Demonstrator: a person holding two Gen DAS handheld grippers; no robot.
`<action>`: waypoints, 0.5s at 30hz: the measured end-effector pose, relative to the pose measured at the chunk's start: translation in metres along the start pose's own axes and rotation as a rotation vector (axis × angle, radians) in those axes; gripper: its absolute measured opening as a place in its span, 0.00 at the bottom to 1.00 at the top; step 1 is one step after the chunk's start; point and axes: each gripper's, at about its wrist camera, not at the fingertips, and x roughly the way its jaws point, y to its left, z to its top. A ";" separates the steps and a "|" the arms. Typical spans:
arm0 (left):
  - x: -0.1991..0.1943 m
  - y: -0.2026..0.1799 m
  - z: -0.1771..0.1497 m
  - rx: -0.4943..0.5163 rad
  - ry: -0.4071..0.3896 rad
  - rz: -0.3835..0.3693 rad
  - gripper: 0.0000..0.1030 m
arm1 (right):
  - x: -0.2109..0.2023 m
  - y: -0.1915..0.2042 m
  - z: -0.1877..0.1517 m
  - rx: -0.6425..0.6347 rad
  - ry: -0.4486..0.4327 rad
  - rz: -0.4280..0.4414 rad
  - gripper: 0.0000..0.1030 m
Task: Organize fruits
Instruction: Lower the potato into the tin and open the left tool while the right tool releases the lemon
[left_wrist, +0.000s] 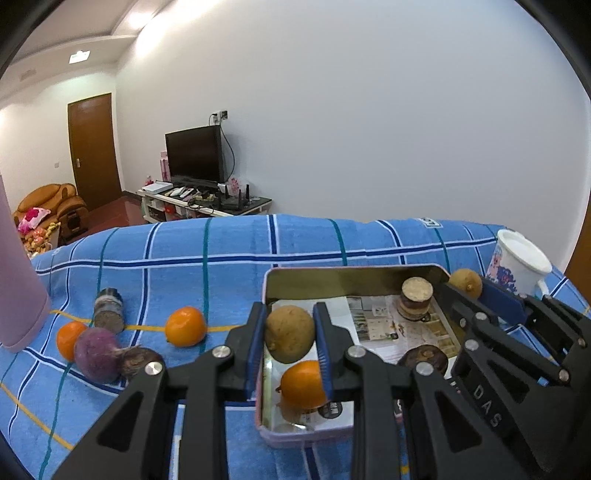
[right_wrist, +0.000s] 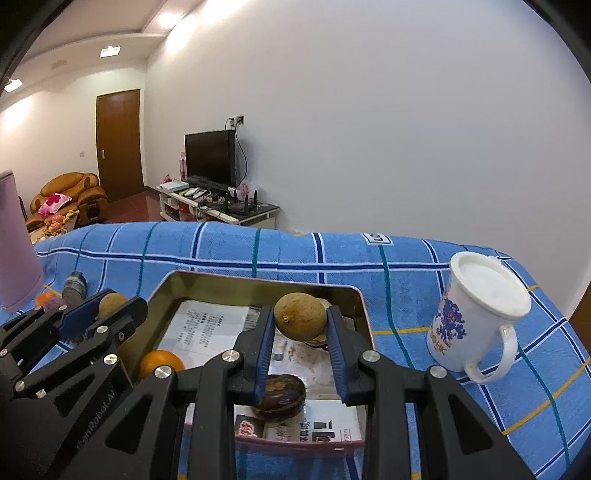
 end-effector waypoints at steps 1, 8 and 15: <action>0.002 -0.003 0.000 0.006 0.002 0.007 0.27 | 0.002 -0.001 -0.001 0.001 0.008 0.001 0.29; 0.014 -0.012 0.000 0.018 0.024 0.037 0.27 | 0.020 -0.008 -0.004 0.020 0.090 0.026 0.29; 0.024 -0.011 -0.001 0.005 0.056 0.060 0.27 | 0.029 -0.003 -0.008 0.008 0.124 0.036 0.29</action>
